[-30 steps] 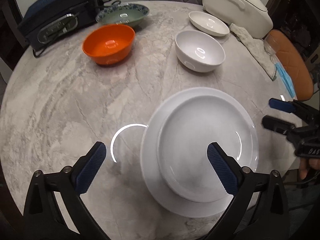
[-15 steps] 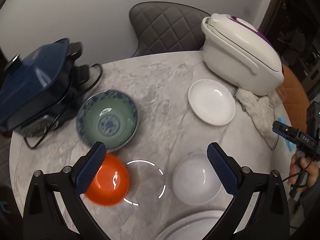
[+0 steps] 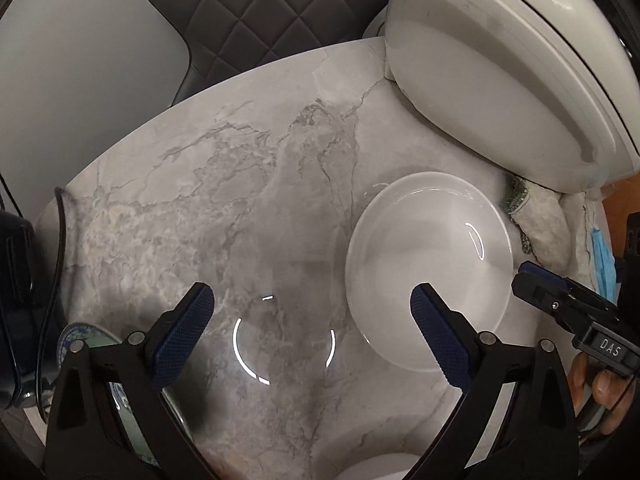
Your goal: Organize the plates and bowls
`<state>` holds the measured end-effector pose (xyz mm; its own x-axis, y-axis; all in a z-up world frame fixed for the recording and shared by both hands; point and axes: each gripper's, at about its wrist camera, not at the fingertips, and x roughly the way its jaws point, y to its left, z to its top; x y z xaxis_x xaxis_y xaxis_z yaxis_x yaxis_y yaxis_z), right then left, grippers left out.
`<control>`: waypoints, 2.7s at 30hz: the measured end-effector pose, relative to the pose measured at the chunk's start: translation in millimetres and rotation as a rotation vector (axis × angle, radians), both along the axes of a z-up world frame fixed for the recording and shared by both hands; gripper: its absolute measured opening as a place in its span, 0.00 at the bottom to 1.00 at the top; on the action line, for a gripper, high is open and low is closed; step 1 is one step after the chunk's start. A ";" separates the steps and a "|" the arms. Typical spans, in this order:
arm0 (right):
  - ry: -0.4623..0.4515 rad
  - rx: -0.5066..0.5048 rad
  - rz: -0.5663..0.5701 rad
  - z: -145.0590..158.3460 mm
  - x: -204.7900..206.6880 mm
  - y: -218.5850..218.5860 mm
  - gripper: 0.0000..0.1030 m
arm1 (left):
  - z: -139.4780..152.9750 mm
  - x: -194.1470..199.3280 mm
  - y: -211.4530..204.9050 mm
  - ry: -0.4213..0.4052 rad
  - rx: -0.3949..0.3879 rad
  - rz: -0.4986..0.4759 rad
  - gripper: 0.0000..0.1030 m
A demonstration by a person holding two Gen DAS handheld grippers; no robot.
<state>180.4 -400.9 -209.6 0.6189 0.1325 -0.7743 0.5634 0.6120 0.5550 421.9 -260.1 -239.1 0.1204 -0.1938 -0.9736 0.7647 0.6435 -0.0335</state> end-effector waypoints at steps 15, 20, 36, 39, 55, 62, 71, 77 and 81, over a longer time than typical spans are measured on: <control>0.086 0.031 0.013 -22.7 15.5 -0.4 0.25 | -50.3 9.2 -13.2 0.109 0.027 -0.024 0.39; 0.116 0.001 0.018 -22.9 20.0 -0.3 0.10 | -56.3 -2.2 -25.2 0.113 0.031 -0.054 0.22; 0.147 -0.099 0.063 -12.2 23.2 10.2 0.10 | -46.3 -11.5 -23.6 0.096 0.040 -0.050 0.15; 0.146 -0.112 0.072 -5.9 26.7 15.5 0.10 | -36.4 -15.4 -14.1 0.099 0.032 -0.039 0.15; 0.076 -0.177 0.157 66.4 2.9 60.1 0.10 | 54.2 -60.9 39.1 0.067 -0.043 0.006 0.15; 0.047 -0.201 0.206 89.3 -10.3 90.7 0.10 | 88.6 -96.5 80.7 0.051 -0.066 0.038 0.15; 0.036 -0.213 0.273 102.1 -22.6 129.5 0.10 | 101.7 -130.1 135.9 0.063 -0.095 0.101 0.15; 0.041 -0.210 0.316 101.5 -32.3 151.1 0.10 | 97.1 -147.2 167.6 0.080 -0.108 0.142 0.15; 0.047 -0.207 0.348 99.6 -37.3 164.8 0.10 | 93.9 -160.6 188.3 0.088 -0.115 0.161 0.15</control>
